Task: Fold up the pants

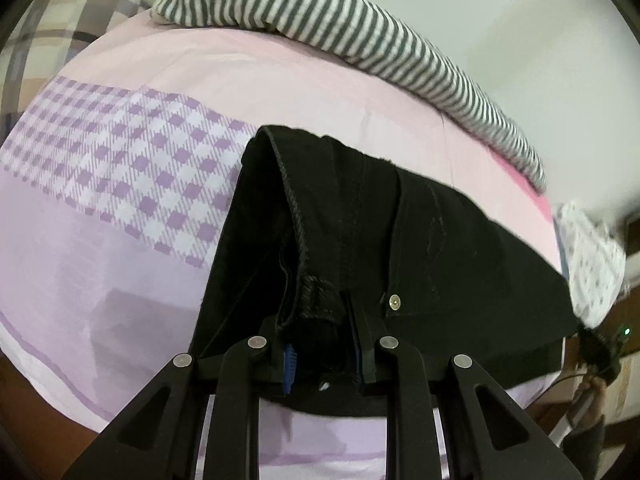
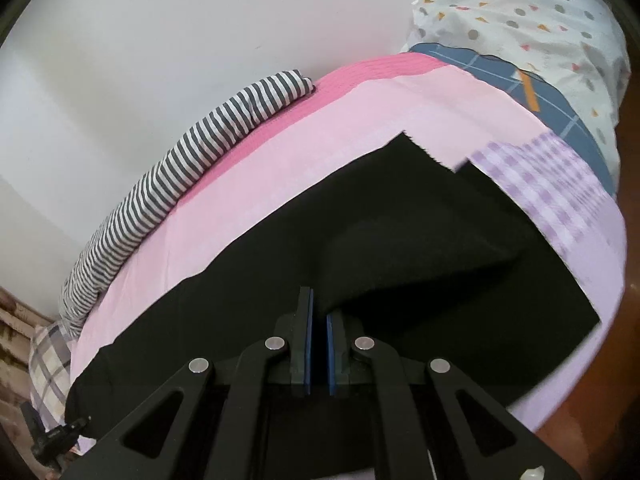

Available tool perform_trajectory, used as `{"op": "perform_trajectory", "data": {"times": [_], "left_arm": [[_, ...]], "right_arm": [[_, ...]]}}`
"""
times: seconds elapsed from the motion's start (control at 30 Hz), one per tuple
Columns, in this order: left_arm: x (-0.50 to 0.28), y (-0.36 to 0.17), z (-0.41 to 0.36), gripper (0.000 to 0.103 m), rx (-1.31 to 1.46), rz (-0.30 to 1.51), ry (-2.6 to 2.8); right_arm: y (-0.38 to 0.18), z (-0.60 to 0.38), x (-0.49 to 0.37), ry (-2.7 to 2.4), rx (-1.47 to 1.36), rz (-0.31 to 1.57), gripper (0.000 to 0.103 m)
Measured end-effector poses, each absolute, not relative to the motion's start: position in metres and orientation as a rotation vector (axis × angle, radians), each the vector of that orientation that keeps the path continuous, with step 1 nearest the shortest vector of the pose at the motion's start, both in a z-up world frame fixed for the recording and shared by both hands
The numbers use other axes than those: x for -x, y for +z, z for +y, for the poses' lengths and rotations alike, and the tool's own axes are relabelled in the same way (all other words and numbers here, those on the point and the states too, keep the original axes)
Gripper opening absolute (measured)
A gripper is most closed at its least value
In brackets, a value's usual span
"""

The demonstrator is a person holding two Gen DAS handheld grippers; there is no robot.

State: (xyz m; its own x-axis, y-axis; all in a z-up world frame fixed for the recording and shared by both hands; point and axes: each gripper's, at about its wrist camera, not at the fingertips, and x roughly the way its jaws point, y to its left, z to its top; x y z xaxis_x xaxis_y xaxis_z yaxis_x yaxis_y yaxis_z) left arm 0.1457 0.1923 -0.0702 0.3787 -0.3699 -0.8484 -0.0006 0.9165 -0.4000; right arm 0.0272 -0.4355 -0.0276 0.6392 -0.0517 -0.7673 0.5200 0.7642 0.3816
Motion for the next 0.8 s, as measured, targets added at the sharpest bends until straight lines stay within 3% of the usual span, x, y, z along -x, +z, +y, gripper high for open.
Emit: {"op": "perform_trajectory", "data": {"times": [0.53, 0.63, 0.8], "left_arm": [[-0.118, -0.086, 0.181, 0.025, 0.201, 1.171, -0.217], [-0.116, -0.083, 0.182, 0.028, 0.206, 1.176, -0.208], [-0.102, -0.071, 0.183, 0.040, 0.164, 1.190, -0.185]], "right_arm": [[-0.081, -0.440, 0.015, -0.394, -0.726, 0.930, 0.005], [-0.083, -0.444, 0.017, -0.383, -0.751, 0.923, 0.006], [-0.088, -0.448, 0.020, -0.364, -0.790, 0.911, 0.008]]}}
